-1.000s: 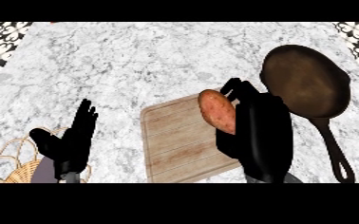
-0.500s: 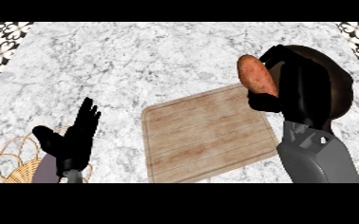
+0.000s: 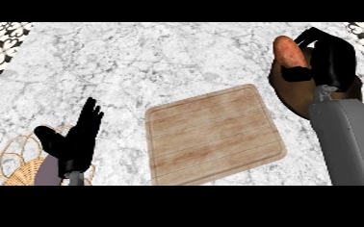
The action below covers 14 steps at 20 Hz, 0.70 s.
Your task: Pick the sweet potato from the cutting board and place it in the pan
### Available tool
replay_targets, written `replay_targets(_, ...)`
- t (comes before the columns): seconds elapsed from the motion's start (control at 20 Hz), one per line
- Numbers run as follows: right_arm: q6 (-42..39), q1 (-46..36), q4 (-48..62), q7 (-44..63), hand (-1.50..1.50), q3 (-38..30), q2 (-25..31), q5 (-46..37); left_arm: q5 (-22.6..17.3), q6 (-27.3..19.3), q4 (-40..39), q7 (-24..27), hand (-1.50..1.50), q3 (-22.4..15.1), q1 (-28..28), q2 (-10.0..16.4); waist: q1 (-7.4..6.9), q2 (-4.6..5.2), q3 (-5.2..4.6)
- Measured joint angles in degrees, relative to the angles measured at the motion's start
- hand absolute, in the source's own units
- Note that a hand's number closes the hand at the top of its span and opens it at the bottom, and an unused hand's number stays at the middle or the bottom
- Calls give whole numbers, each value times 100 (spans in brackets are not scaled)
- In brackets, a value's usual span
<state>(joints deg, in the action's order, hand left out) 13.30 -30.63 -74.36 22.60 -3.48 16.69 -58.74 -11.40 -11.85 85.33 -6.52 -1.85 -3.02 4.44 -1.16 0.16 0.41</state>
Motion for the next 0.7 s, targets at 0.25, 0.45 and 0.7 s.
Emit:
replay_targets(0.25,660,-548,1753,-1084,150,-666,337,479,57,-21,37,-25,0,-57,27,-38,-84,38,0)
replay_targets(0.45,797,-900,2951,-1201,-150,-819,661,249,76,-12,13,-24,0,-90,97,-71,-166,77,1)
replay_targets(0.7,688,-1324,4237,-1834,-150,-1114,928,466,80,35,-44,-12,0,-97,145,-72,-215,94,13)
